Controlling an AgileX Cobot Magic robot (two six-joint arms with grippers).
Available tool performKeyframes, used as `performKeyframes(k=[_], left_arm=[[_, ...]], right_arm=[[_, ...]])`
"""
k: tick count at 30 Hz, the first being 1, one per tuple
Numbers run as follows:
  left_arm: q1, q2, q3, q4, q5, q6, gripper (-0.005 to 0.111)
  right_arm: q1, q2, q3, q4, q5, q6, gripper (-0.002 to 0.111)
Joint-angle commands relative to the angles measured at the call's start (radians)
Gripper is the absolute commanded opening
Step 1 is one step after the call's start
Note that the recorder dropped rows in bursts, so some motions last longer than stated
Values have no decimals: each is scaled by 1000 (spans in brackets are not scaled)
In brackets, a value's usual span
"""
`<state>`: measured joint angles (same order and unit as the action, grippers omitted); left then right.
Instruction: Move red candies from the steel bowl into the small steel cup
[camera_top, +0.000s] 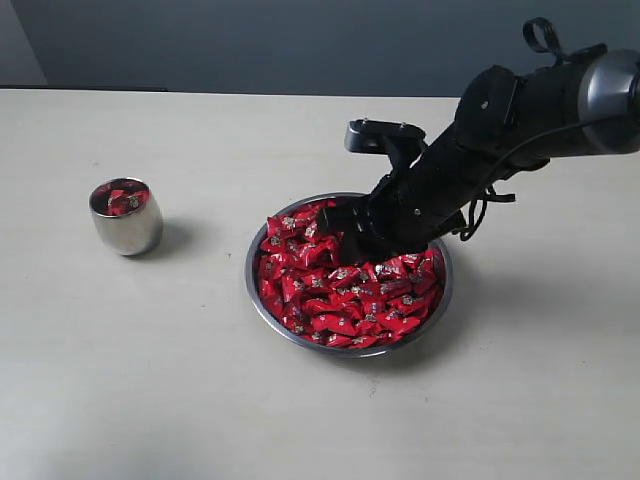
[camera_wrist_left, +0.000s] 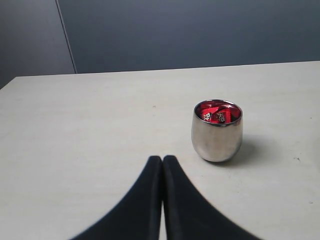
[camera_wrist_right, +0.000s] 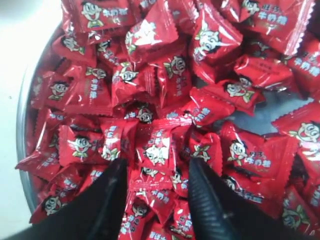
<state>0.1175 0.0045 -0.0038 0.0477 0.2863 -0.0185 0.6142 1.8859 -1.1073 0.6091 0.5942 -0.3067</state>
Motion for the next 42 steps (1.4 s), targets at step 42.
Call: performKeyframes(k=[42], left_arm=[[1, -4, 4, -2, -2, -1, 0]], right_arm=[[-3, 99, -6, 225, -38, -161, 39]])
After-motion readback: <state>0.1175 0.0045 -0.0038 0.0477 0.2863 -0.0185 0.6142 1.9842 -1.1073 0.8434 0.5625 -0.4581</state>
